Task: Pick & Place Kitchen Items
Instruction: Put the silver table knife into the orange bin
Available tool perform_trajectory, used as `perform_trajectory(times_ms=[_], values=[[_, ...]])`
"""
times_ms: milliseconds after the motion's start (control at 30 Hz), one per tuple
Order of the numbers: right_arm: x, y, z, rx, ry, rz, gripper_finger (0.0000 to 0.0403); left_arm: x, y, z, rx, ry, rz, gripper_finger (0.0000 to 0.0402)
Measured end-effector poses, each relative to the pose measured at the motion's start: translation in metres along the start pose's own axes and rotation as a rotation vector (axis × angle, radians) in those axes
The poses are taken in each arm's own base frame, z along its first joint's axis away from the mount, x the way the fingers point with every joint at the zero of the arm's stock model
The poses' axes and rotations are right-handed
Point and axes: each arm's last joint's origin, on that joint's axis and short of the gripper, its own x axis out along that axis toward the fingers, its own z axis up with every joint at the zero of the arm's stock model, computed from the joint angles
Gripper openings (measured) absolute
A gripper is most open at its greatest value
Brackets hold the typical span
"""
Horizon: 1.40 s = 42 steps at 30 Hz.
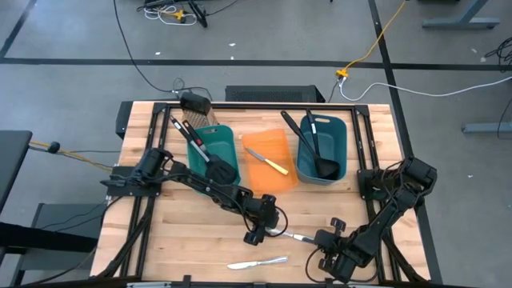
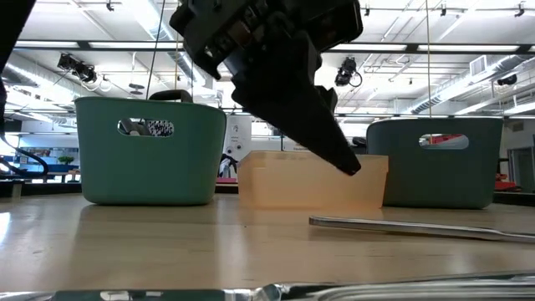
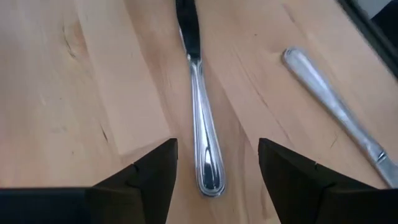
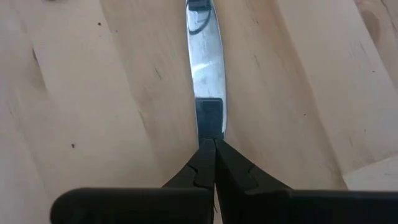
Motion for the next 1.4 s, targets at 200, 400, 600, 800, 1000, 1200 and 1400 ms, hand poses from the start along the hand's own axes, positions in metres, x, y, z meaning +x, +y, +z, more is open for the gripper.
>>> perform_trajectory(times_ms=[200,400,600,800,1000,1200,1400], values=[[0.001,0.000,0.000,0.002,-0.001,0.004,0.0009,0.004,0.001,-0.005,-0.004,0.029,-0.013,0.0227],[0.002,-0.001,-0.001,0.003,0.022,0.003,0.0009,0.003,0.001,-0.011,0.017,0.087,-0.035,0.0227],[0.011,0.002,-0.003,0.006,0.027,0.001,0.0007,0.009,0.002,-0.013,0.011,0.086,-0.035,0.0227],[0.016,0.008,-0.002,0.021,0.006,0.042,0.0005,0.025,0.004,-0.023,0.009,0.124,-0.002,0.0227],[0.016,0.008,-0.002,0.024,0.009,0.043,0.0004,0.026,0.005,-0.025,0.048,0.132,0.013,0.0227],[0.024,0.005,-0.004,0.077,-0.046,0.092,0.0004,0.027,-0.001,-0.026,0.085,0.150,0.042,0.0227],[0.030,0.004,-0.006,0.116,-0.100,0.147,0.0004,0.028,-0.007,-0.028,0.126,0.169,0.051,0.0219]])
